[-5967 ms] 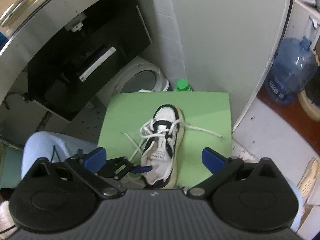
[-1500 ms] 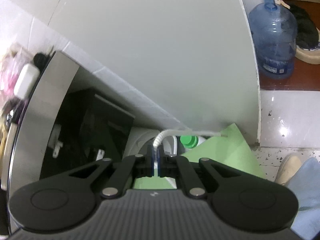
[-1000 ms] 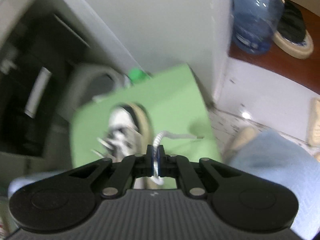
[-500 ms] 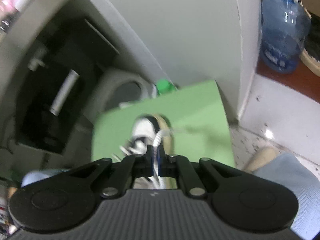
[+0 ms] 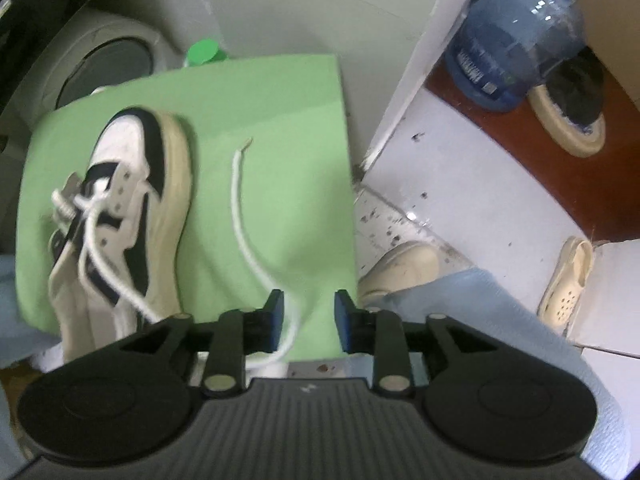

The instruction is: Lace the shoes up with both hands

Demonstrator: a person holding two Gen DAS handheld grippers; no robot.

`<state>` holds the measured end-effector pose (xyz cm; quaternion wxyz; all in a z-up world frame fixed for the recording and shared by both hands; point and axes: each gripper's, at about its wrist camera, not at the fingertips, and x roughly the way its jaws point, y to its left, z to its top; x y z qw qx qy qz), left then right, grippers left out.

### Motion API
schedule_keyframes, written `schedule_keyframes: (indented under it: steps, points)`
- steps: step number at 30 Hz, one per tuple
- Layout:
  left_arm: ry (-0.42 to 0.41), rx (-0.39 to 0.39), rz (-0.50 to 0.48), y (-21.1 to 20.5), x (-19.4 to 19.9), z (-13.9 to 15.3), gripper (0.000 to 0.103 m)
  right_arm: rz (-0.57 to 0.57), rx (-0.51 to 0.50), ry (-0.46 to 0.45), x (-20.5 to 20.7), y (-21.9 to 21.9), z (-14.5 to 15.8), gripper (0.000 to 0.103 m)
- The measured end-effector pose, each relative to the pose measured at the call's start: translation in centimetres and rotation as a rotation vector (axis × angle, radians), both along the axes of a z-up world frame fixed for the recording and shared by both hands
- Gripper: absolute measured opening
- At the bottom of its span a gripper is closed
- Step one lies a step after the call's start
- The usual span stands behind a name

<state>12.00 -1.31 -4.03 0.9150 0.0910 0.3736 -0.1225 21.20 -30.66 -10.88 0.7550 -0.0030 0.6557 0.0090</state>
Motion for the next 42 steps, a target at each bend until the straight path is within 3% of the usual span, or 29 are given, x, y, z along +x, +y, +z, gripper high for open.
schedule_keyframes:
  steps: [6,10,12,18,21,23,27,30,35,38,42]
  points:
    - [0.007,-0.015,0.039,0.8,0.6,0.7,0.091,-0.035,0.052,-0.063,0.4,-0.9,1.4,0.066]
    - [0.006,-0.017,0.068,1.1,1.0,1.2,0.091,-0.041,0.061,-0.138,0.0,-0.9,2.7,0.098]
    - [0.006,-0.016,0.082,1.2,1.2,1.6,0.091,-0.04,0.075,-0.193,-0.3,-0.7,3.4,0.103]
    - [-0.094,0.053,0.069,1.0,0.9,3.0,0.091,0.051,0.037,-0.283,-0.2,0.5,3.5,0.103]
    - [-0.139,0.079,0.075,1.0,0.9,3.5,0.091,0.05,0.086,-0.322,0.0,0.4,3.3,0.103]
    - [-0.14,0.056,0.072,1.2,1.1,3.6,0.091,0.036,0.099,-0.358,-0.1,0.3,3.4,0.103]
    - [-0.089,0.016,0.06,1.5,2.0,3.2,0.091,0.057,-0.01,-0.423,0.2,1.3,2.8,0.103]
    - [-0.063,0.025,0.058,1.7,2.8,2.3,0.091,0.157,-0.04,-0.422,0.3,2.5,2.0,0.103]
    - [-0.126,0.092,0.052,0.9,2.9,0.7,0.091,0.219,0.149,-0.397,1.2,2.7,0.5,0.103]
    - [-0.134,0.102,0.043,0.5,2.9,-0.5,0.091,0.248,0.107,-0.381,2.1,3.7,-1.1,0.103]
    - [-0.072,0.036,0.048,0.8,3.6,-1.6,0.091,0.236,0.034,-0.371,3.5,4.6,-2.6,0.103]
